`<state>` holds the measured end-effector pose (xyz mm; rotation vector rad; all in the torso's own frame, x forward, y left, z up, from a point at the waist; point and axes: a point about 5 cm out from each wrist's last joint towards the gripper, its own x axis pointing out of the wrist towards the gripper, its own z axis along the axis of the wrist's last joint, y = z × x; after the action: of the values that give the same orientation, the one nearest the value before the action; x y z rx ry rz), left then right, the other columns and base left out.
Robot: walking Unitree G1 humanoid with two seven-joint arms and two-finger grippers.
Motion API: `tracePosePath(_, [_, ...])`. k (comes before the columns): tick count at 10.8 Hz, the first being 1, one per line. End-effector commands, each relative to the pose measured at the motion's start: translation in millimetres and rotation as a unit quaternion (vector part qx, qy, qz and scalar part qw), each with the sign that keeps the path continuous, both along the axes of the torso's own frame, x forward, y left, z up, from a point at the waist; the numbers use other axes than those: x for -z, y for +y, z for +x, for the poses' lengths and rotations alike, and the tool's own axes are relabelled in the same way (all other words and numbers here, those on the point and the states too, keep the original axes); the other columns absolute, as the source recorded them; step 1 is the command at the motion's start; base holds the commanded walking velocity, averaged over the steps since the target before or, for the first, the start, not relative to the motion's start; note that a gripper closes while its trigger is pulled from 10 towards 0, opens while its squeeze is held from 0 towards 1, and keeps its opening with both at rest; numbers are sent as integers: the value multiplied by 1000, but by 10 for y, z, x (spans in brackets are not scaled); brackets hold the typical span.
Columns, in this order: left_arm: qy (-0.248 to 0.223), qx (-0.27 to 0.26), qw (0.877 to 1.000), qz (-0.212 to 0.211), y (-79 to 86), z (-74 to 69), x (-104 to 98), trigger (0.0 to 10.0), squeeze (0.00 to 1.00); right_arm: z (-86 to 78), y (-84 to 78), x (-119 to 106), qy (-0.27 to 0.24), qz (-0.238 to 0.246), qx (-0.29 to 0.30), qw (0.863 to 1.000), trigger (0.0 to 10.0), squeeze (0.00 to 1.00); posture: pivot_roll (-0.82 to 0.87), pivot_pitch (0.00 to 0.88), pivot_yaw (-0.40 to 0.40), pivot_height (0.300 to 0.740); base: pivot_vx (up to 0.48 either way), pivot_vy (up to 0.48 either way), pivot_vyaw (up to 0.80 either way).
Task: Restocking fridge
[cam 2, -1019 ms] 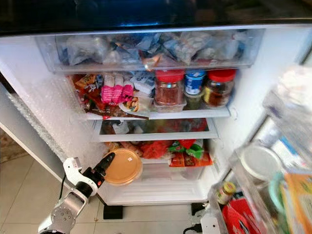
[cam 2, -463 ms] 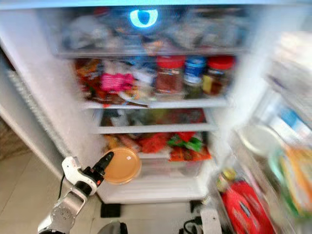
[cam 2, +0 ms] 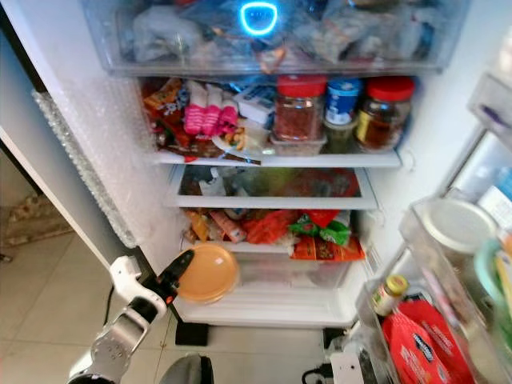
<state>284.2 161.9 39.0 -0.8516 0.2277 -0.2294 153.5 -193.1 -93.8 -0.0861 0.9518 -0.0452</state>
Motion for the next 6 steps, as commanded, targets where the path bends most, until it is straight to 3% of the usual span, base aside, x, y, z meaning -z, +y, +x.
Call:
tracePosePath(1, [-10, -3, 1000, 7, 49, 23, -47, 10000, 0, -100, 46, 49, 21, 9, 2, 1000, 10000, 0, 8, 50, 34, 650, 262, 0, 0])
tracePosePath(6, [-14, -1, 1000, 3, 35, 42, -62, 10000, 0, -75, 47, 40, 17, 9, 3, 1000, 10000, 0, 6, 47, 35, 650, 262, 0, 0])
